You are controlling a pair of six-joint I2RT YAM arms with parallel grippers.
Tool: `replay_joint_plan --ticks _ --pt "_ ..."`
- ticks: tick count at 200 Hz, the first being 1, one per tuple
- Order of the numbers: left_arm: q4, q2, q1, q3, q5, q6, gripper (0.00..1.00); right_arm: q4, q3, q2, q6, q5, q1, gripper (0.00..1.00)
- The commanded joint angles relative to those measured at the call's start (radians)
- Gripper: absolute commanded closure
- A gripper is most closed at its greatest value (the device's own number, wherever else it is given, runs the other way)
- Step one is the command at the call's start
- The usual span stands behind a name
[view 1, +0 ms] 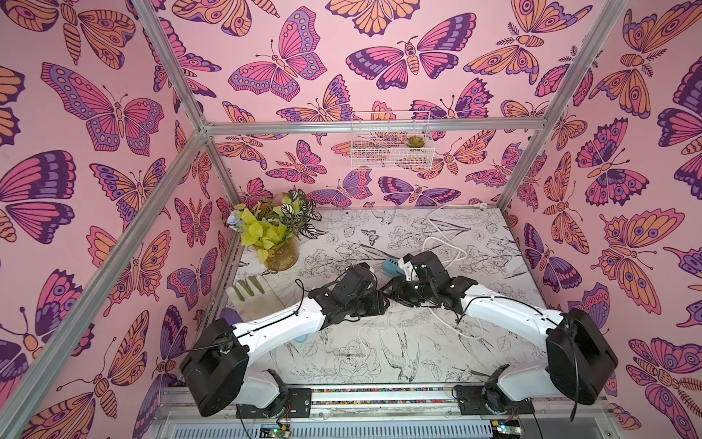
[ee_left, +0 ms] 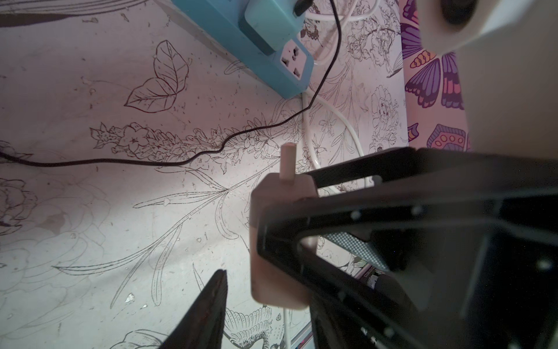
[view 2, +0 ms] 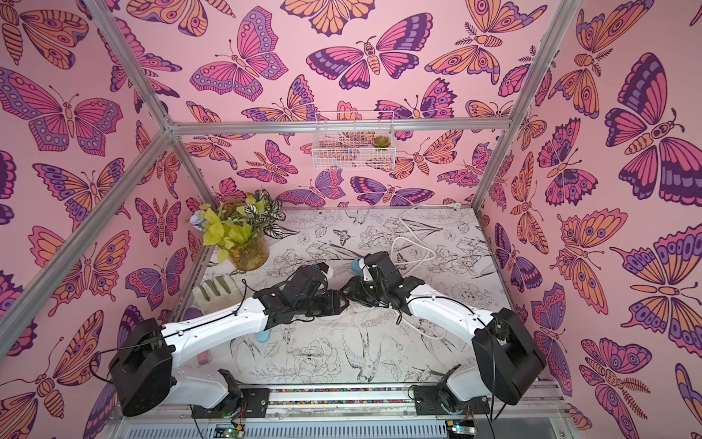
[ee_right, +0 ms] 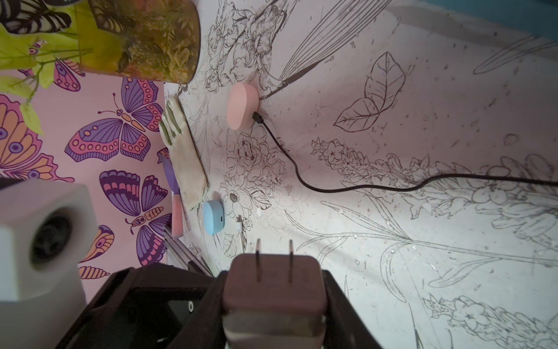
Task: Charge the bluetooth headset
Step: Pick up the plug from the center of the board.
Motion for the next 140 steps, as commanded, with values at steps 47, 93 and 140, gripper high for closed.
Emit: replay_joint_plan --ticks 47,93,140 --pt "0.097 0.011 -0.013 0.010 -0.043 -0.017 0.59 0.138 -0.053 -0.024 0.105 -0.070 0.022 0.76" --pt "0.136 -0.018 -0.016 -0.027 -0.089 -0.032 0.57 0.181 -0.068 -0.032 0.146 -0.072 0.029 0.76" --pt "0.148 -0.057 -0.016 -0.054 -0.106 -0.039 0.57 0.150 -0.065 -0.043 0.122 -0.058 0.030 0.77"
